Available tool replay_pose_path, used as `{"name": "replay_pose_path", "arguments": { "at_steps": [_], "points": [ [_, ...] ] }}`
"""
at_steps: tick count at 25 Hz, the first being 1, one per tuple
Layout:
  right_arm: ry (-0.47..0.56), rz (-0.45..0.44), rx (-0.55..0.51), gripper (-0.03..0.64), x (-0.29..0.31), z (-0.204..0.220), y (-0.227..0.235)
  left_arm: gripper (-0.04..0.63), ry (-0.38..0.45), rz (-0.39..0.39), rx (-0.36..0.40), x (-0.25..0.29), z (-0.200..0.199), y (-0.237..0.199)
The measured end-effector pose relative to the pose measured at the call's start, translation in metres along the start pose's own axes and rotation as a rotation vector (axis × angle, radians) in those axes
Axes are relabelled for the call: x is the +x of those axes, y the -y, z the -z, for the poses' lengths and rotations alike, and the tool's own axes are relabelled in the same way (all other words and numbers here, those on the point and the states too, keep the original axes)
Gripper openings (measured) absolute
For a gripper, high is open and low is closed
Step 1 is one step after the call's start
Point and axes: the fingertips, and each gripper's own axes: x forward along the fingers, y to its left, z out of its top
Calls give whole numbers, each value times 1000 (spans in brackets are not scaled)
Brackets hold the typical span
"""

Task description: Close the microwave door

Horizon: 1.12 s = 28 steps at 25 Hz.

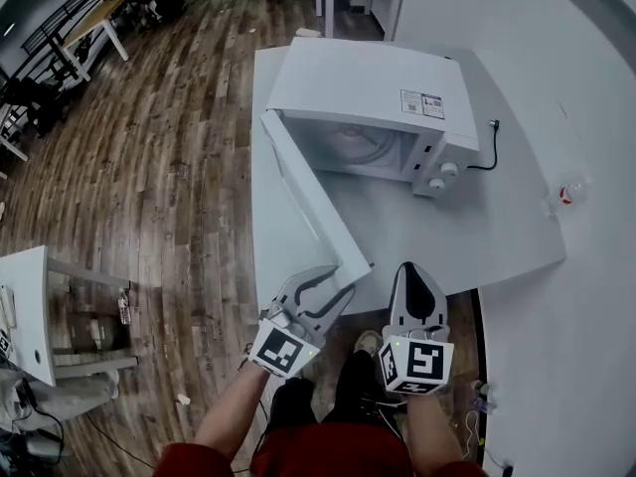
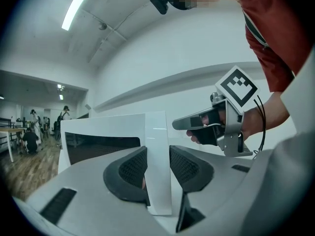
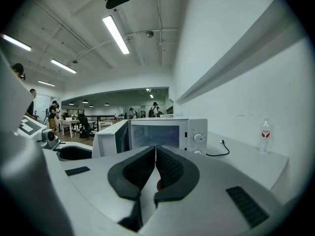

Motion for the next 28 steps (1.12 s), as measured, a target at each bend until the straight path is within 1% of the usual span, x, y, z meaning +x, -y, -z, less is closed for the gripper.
{"name": "replay_pose_path", "arguments": {
  "at_steps": [13,21,28],
  "points": [
    [19,23,27,29,20,-3,76,155,19,-124,-27,78,-13,3],
    [26,35,36,29,33,-5,111,156,32,-200,-55,115,-18,-3],
    [28,35,39,29,47,-6,133,155,45,-256,-78,146,-20,-10]
  ]
}}
